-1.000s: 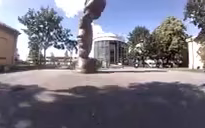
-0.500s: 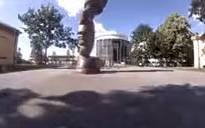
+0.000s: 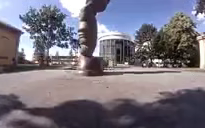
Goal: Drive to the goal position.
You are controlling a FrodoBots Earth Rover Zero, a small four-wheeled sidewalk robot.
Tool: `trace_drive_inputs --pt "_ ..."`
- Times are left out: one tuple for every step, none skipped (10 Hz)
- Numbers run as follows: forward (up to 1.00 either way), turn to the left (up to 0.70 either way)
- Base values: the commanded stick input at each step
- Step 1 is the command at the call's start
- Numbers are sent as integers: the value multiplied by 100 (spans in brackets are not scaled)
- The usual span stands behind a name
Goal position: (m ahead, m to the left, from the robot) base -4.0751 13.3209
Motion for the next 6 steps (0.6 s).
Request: trace_drive_inputs --pt "0 -42" --pt "0 -100" --pt "0 -100" --pt "0 -100" --pt "0 -100" --pt "0 -100"
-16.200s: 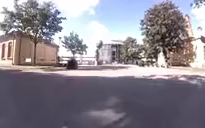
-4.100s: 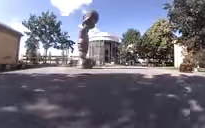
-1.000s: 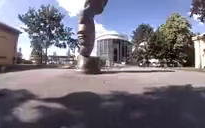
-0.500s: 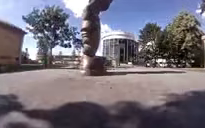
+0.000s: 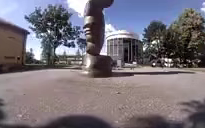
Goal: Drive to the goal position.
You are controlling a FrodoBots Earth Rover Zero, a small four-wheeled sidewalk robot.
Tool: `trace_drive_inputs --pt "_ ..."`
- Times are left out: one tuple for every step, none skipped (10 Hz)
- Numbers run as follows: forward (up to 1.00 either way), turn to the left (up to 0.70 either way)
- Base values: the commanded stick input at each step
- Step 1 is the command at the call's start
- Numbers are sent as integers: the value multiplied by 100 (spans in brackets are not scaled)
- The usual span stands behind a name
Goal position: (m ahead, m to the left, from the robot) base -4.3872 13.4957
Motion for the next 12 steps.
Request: trace_drive_inputs --pt "0 -100" --pt "0 -100" --pt "0 -100" --pt "0 -100" --pt "0 -100" --pt "0 -80" --pt "0 0" --pt "0 0" --pt "0 0" --pt "100 0" --pt "100 0" --pt "100 0"
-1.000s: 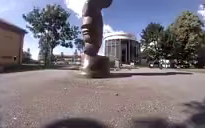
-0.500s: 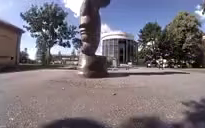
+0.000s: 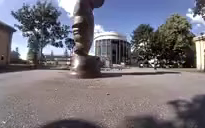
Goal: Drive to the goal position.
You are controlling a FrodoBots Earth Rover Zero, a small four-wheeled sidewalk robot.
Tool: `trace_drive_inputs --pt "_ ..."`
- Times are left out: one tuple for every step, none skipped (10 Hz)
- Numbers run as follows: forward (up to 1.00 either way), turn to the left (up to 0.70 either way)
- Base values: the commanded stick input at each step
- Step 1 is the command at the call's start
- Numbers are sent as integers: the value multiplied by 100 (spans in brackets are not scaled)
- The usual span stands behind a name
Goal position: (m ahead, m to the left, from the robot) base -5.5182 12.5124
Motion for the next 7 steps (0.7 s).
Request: trace_drive_inputs --pt "100 -8" --pt "100 -31" --pt "100 -40" --pt "100 -40" --pt "100 -40" --pt "100 -40" --pt "100 -40"
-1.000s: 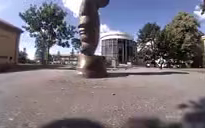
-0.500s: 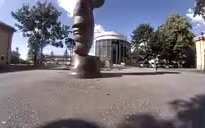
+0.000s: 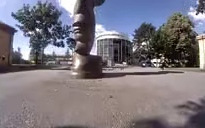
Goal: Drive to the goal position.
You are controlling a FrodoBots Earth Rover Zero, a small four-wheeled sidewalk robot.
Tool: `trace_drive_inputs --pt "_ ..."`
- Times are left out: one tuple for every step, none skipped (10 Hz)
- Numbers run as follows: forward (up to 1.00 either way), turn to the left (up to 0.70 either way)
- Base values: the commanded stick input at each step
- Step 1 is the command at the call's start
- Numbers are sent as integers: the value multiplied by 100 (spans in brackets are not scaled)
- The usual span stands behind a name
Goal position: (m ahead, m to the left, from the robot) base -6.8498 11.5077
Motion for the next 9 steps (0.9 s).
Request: trace_drive_inputs --pt "41 -16" --pt "0 0" --pt "0 0" --pt "0 45" --pt "0 100" --pt "0 100" --pt "0 100" --pt "0 100" --pt "0 100"
